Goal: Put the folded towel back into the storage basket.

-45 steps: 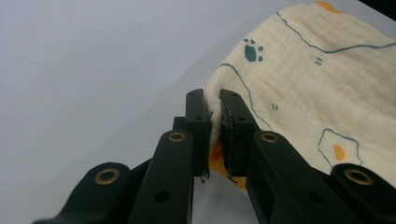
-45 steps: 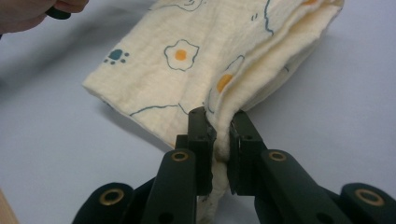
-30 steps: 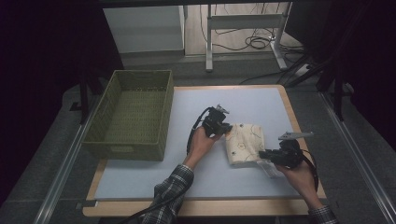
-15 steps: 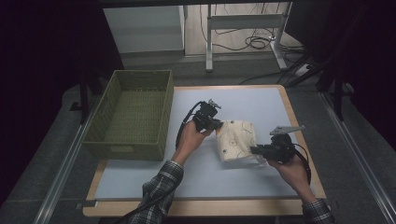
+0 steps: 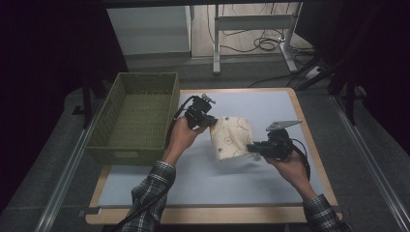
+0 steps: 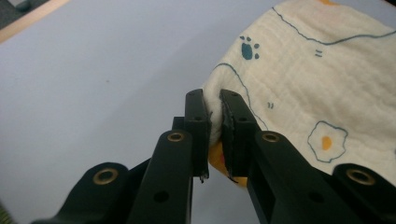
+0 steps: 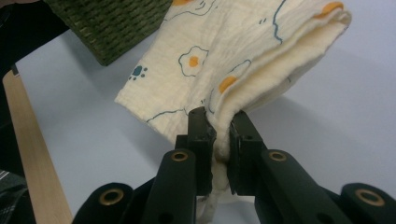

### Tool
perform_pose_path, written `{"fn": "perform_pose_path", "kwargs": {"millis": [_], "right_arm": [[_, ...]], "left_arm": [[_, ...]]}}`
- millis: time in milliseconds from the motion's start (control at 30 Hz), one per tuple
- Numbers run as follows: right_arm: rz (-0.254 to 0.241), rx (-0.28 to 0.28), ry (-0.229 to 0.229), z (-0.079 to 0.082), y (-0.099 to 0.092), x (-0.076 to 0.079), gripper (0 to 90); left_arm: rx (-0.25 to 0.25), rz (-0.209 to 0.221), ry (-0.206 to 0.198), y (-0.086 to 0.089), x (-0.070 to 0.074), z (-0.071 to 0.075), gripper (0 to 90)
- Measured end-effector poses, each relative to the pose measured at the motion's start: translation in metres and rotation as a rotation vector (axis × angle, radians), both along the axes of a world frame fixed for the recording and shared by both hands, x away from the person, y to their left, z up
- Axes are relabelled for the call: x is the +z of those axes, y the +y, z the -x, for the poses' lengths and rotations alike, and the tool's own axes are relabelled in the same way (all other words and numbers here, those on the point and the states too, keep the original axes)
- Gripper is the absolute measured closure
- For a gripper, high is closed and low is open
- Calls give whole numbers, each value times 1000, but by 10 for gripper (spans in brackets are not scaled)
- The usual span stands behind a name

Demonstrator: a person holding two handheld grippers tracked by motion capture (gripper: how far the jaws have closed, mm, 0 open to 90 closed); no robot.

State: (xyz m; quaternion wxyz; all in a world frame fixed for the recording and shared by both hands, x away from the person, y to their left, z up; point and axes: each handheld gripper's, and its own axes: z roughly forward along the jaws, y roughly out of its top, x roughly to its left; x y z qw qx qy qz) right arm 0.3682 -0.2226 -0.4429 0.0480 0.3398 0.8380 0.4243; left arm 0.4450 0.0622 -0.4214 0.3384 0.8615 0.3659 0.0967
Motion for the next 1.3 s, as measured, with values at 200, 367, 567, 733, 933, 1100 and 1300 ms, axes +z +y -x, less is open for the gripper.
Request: {"fn": "perform_pose_path", "kwargs": {"millis": [200,367,567,733,933,1100,1300], "right_arm": [[-8,31,-9,-7,21,10,810],[-20,56,-11,-14,39,19,810],[-24,87,-15,-23,63,28,810],[-35,106,-18,-30,81,38,810],[-26,125,-39,-35,102,49,810],[-23,140,-57,-38,121,59,810],[-28,161,-60,-45,149,65,810]], "left_arm": [[31,-14,-21,23,15,2,823],[58,-10,-36,44,27,3,822],[95,-20,-50,69,40,4,822],[127,-25,-63,90,50,5,822],[159,-29,-75,110,63,7,823],[197,-38,-84,127,71,7,823],[246,-54,-90,150,76,9,823]]}}
